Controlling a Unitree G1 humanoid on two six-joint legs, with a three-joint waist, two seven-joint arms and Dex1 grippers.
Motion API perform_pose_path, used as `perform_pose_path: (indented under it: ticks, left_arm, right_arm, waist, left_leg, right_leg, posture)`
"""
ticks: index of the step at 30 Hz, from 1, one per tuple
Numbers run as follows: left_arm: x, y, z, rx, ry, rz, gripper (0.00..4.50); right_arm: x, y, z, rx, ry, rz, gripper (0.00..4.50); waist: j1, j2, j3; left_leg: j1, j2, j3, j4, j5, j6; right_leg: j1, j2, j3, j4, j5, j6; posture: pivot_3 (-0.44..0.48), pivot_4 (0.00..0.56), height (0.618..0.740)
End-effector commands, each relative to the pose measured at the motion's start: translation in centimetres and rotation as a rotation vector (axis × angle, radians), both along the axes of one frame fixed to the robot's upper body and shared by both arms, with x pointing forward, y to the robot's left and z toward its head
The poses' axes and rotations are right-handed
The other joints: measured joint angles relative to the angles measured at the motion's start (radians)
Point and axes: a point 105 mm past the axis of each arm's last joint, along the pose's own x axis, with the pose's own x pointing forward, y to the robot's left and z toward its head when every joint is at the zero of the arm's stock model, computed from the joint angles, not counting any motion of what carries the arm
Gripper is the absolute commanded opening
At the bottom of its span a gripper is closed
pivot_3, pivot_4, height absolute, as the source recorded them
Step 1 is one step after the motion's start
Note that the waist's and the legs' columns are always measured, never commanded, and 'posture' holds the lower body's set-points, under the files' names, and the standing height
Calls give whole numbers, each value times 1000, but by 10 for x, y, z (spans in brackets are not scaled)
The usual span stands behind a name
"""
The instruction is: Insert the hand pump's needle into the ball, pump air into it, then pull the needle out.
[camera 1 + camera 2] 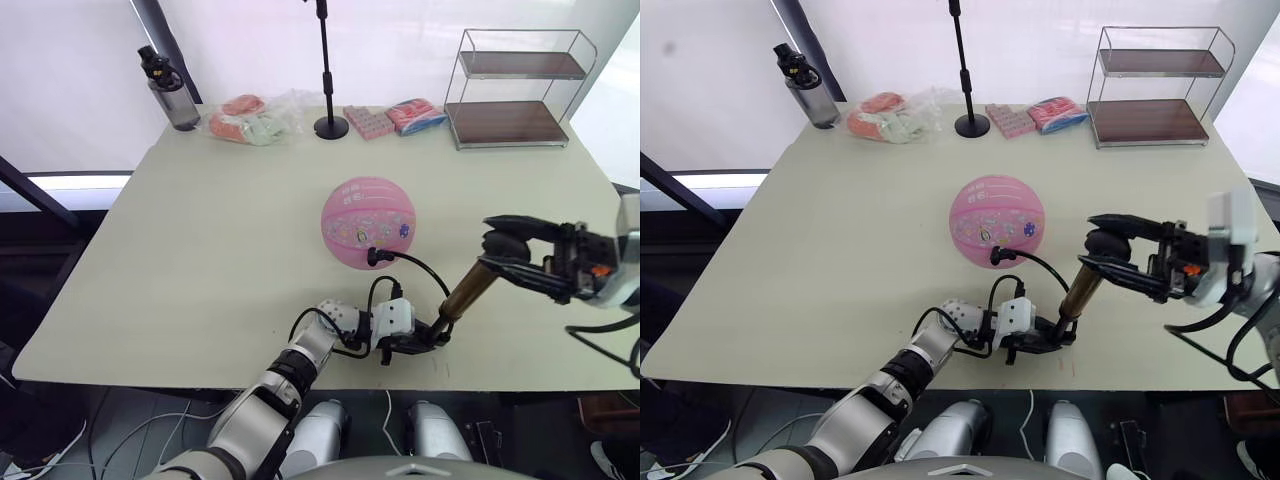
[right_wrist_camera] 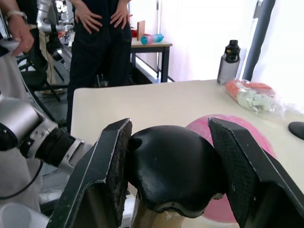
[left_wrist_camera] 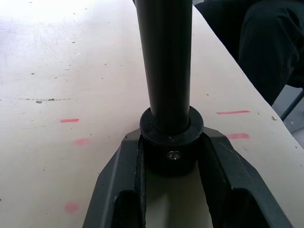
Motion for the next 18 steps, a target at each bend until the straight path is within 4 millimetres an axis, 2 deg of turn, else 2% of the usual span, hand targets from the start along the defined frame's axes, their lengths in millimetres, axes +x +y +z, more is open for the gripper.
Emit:
perform_pose_path:
  ticks: [1, 10, 12, 18]
  left_arm:
    - [-17, 10, -28, 99, 83, -19, 1088]
    - [-18, 10, -30, 99, 85, -13, 1088]
    - [-18, 10, -30, 99, 87, -10, 1088]
    - [-18, 10, -31, 95, 91, -3, 1088]
  right_arm:
    - [6, -2, -36, -77, 49, -55, 2103]
    - [9, 9, -91, -62, 97, -73, 2103]
    - [8, 10, -97, -70, 97, -77, 2103]
    - [4, 7, -69, 12, 29, -27, 2103]
  waist:
    - [0, -1, -2]
    - [-1, -2, -5]
    - [-1, -3, -5]
    - [-2, -2, -5]
  left_leg:
    - [0, 0, 0, 0, 0, 0]
    - [8, 1, 0, -1, -2, 3]
    - [11, 0, 0, -3, -2, 4]
    - [17, 1, 0, -4, -3, 4]
  right_leg:
    - [0, 0, 0, 0, 0, 0]
    - [7, 1, 1, 0, 0, 0]
    - [9, 2, 1, -1, -1, 0]
    - [14, 3, 1, -1, -1, 0]
  posture:
    - [0, 150, 736]
    - [0, 150, 736]
    - [0, 150, 736]
    - [0, 150, 736]
